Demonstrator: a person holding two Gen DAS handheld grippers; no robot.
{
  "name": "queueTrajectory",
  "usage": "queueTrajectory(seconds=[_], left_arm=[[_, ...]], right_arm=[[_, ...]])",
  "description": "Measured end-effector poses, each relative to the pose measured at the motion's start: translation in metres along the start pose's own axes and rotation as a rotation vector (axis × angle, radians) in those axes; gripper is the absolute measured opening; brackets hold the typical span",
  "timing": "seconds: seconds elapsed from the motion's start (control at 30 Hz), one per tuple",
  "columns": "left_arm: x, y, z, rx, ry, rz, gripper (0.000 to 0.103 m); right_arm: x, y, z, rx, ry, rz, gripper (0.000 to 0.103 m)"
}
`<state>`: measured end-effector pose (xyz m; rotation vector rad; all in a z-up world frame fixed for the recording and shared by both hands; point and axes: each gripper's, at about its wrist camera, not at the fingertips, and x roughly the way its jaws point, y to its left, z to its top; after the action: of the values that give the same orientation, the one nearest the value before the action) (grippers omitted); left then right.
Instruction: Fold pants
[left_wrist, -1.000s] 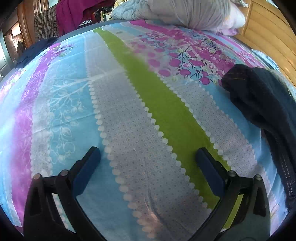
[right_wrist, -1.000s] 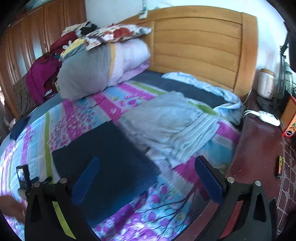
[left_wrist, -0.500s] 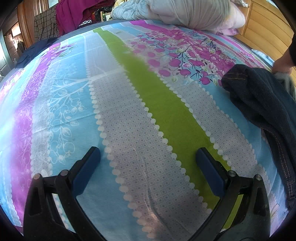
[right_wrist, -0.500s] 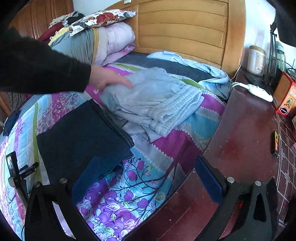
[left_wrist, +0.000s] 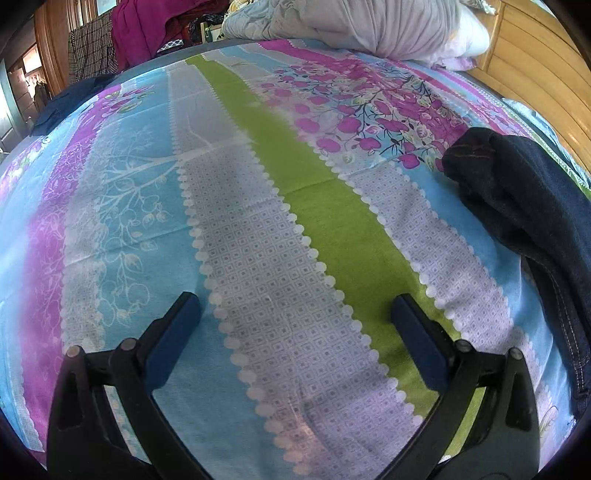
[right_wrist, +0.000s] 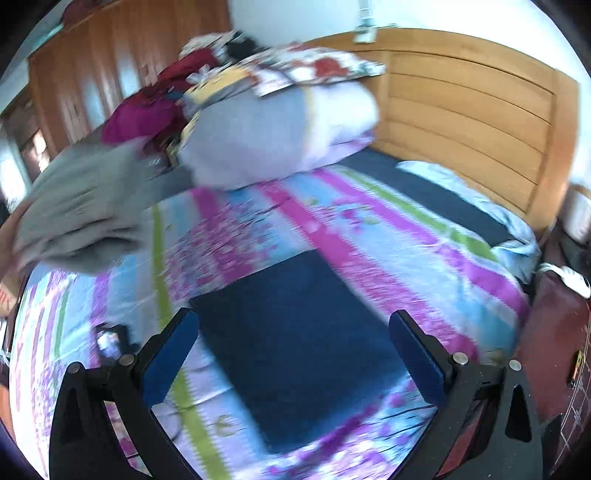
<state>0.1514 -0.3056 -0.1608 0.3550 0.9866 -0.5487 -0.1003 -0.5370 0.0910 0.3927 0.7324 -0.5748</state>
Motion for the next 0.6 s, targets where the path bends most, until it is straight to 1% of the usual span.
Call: queueTrajectory(seconds=[0.13, 0.27, 0.33, 0.4, 0.47, 0.6], left_arm=[[0.000, 0.000, 0.000, 0.000, 0.000, -0.001, 0.103], [0.000, -0.001, 0.000, -0.001, 0.000, 0.000, 0.103], [0.000, -0.001, 0.000, -0.001, 0.000, 0.000, 0.103], [0.001, -0.001, 0.000, -0.001, 0.000, 0.000, 0.103], [0.000, -0.002, 0.000, -0.001, -0.001, 0.000, 0.103], [0.000, -0.001, 0.000, -0.001, -0.001, -0.001, 0.103]], right_arm=[[-0.004, 0.080, 0.000, -0.098, 0.045, 0.025, 0.103], [-0.012, 0.145, -0.019, -0.085, 0.119, 0.039, 0.103], [-0.017, 0.168, -0.030, -0.081, 0.138, 0.042, 0.103], [-0.023, 0.189, -0.039, -0.089, 0.140, 0.052, 0.103], [-0.023, 0.203, -0.049, -0.116, 0.142, 0.056, 0.103], [-0.017, 0.209, -0.063, -0.153, 0.142, 0.059, 0.103]])
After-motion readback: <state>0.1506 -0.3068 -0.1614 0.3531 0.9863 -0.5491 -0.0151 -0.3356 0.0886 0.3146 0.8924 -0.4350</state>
